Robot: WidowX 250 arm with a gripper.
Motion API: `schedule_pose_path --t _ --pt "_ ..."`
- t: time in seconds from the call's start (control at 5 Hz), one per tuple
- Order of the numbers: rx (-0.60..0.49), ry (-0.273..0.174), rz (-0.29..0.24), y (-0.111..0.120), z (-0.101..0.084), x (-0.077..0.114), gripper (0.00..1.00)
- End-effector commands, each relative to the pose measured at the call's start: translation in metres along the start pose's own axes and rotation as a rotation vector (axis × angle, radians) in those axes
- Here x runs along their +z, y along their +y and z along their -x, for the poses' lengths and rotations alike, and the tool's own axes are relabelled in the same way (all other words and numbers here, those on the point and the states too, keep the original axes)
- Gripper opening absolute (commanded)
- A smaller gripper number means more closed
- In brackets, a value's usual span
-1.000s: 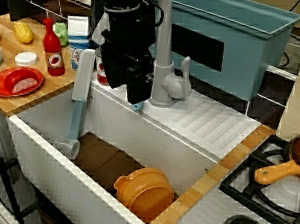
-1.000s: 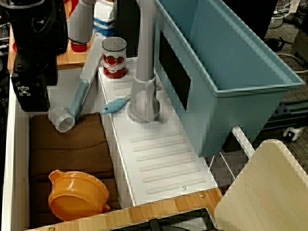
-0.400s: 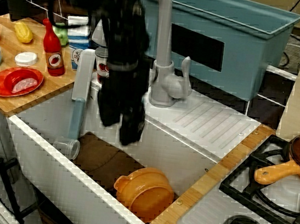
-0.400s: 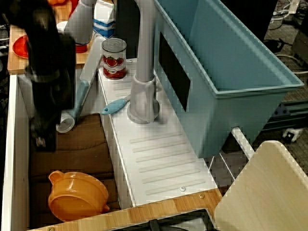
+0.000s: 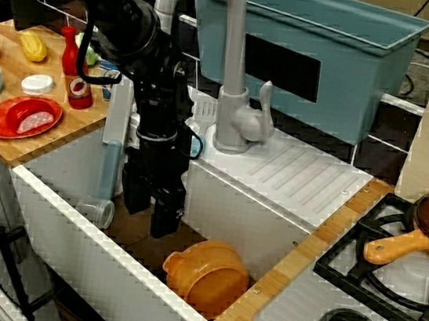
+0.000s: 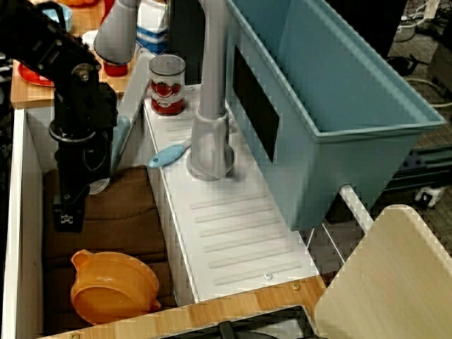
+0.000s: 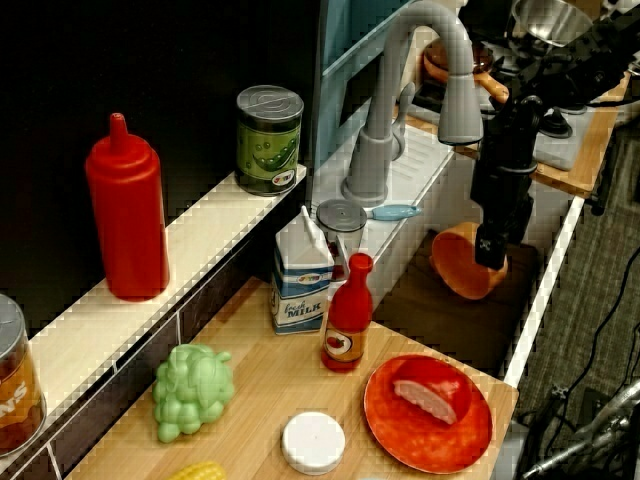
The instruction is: Flip orange pot upright in sink
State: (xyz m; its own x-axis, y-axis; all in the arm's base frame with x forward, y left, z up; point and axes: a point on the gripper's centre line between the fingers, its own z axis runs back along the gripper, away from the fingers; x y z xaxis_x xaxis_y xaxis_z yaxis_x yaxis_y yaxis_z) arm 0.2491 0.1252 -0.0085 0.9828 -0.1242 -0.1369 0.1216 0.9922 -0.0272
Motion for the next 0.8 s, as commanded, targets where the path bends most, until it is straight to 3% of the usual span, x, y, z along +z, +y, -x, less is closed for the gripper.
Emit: schedule_pose_path --t 0.0,0.2,0.6 --pt "-0.039 -0.023 0.070 0.005 -0.003 0.018 1.00" --pt "-0.043 -0.010 0.100 0.006 -0.003 0.017 1.00" --pt "-0.038 -0.002 0.097 0.005 -0.001 0.008 1.00"
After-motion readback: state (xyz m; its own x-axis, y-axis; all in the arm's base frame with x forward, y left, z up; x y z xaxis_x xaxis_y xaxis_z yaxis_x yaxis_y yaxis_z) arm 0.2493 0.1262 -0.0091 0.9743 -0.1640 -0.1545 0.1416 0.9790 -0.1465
